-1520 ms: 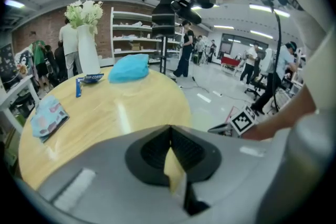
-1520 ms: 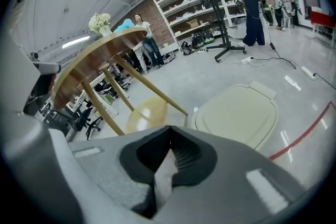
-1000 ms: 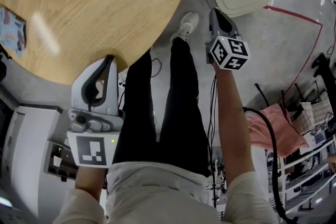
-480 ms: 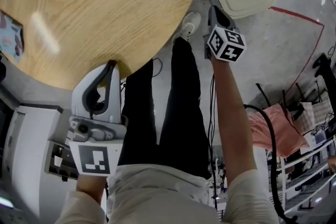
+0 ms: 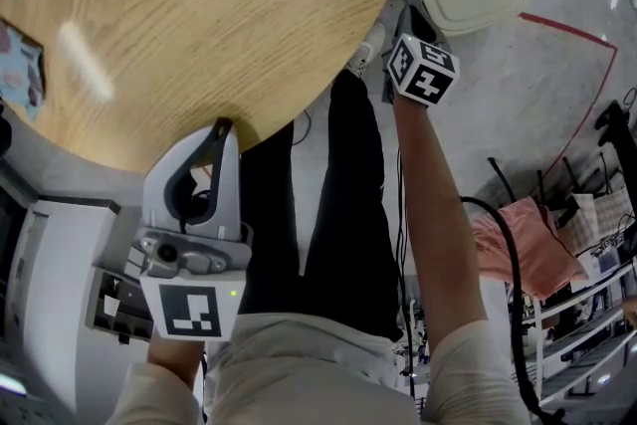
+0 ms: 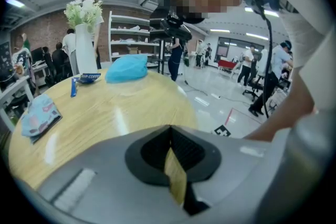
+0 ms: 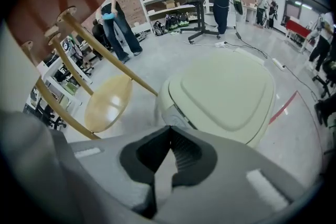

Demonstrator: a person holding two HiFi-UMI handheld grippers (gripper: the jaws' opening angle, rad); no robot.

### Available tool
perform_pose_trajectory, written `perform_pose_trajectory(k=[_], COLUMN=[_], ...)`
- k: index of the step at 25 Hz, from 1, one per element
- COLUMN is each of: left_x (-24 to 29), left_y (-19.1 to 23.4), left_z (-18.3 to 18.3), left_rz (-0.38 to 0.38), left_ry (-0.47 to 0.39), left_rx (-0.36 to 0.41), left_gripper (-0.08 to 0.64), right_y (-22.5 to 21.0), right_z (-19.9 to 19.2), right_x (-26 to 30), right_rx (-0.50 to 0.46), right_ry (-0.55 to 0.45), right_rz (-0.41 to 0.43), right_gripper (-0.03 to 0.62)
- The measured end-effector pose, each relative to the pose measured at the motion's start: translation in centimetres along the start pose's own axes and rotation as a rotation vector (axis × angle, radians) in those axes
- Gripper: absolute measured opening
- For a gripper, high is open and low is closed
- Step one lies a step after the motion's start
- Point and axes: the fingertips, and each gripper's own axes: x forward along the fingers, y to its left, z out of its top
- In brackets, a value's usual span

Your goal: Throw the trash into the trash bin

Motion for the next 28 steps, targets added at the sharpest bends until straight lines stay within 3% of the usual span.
perform_pose_trajectory(k=[7,14,28], left_x=[-0.1,-0.1,-0.1], left_y=[-0.2,-0.3,0.3], left_z=[0.1,0.0,0.1], left_rz=[-0.013,-0.015,-0.013], left_ry=[-0.006,-0.011,0.034], left_rx=[0.002,0.027,-0.009], left_gripper=[0.005,0.005,0.005], right_y=[-0.1,-0.1,-0.6], right_z=[-0.1,0.2,0.7], right_x=[0.2,0.1,-3.2], right_rx=[0.060,0.020,0.022], right_ry=[0.020,0.030,0.031], right_rz=[-0.072,-0.053,0.038], right_gripper=[0.000,0.000,0.000])
